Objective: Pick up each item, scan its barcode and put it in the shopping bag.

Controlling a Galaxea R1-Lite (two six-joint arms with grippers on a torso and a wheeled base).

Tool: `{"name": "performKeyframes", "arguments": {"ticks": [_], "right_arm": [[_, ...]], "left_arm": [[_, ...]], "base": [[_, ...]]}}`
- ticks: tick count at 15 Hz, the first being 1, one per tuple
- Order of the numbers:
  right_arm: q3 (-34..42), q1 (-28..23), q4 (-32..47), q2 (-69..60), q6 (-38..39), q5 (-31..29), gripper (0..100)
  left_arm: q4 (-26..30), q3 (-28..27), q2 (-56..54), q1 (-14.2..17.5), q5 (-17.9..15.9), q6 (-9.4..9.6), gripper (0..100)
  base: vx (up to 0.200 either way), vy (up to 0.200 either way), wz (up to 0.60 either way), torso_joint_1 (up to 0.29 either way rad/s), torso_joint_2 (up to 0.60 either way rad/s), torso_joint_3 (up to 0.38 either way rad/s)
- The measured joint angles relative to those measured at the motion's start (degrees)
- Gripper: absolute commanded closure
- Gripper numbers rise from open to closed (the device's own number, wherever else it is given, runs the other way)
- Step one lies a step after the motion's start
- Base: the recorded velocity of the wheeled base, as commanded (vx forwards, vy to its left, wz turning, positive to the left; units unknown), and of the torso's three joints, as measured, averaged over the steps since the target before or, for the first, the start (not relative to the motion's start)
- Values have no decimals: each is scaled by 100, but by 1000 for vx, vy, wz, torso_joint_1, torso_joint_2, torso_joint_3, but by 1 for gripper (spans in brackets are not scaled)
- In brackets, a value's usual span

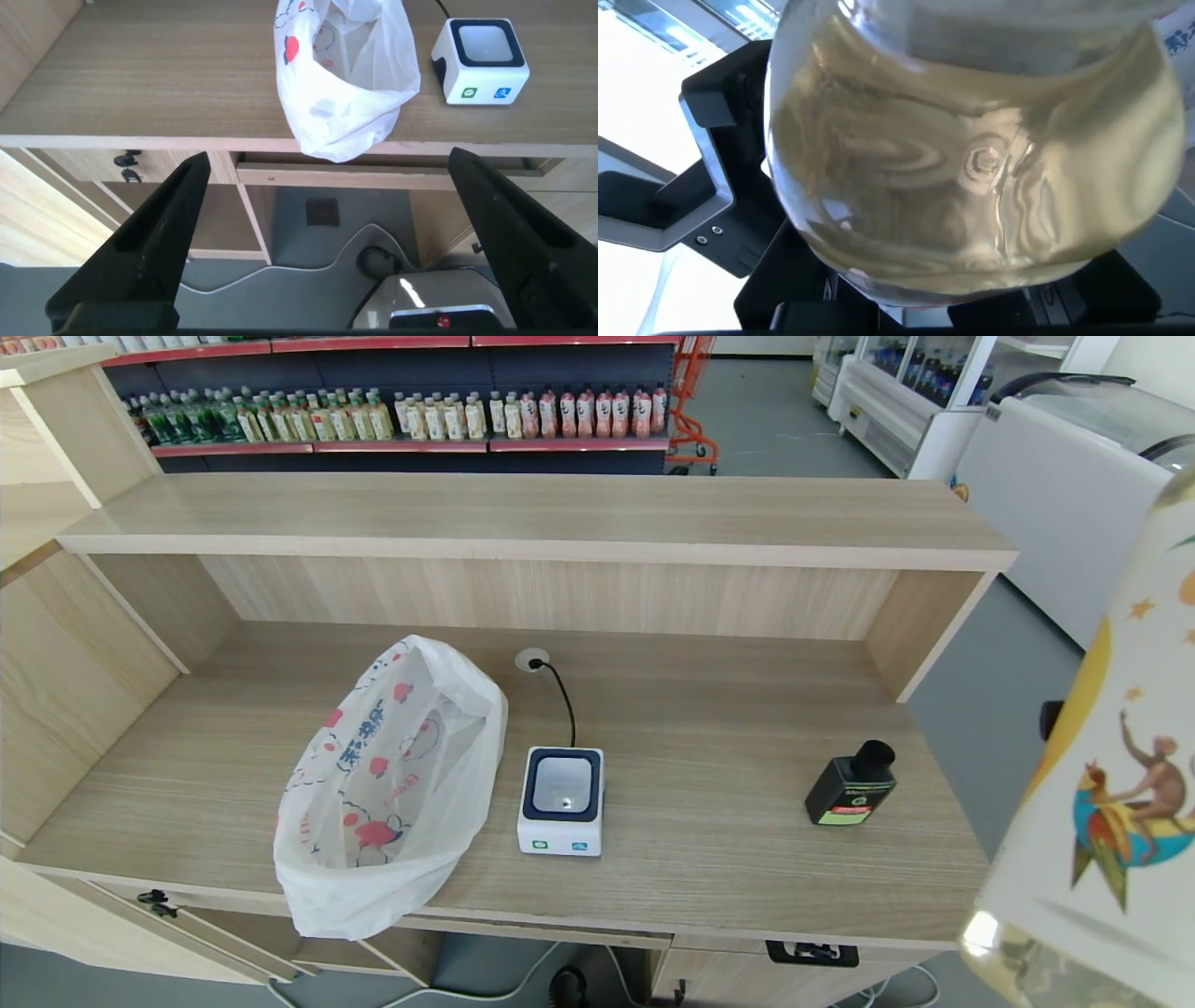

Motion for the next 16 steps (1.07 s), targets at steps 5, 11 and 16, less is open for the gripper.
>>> {"name": "performKeyframes", "arguments": {"ticks": [5,11,16], "right_arm": [[11,6,0,-33,-28,-1,100],[80,-22,0,-96,-28,-4,100],[138,-269,5,-124,-564,-34,100]], "left_arm": [[0,0,0,0,0,0,0],[-2,0,0,0,0,0,0],[-2,0,0,0,0,0,0]], "base": [[0,0,0,0,0,0],[0,0,0,0,0,0],[0,0,0,0,0,0]]}}
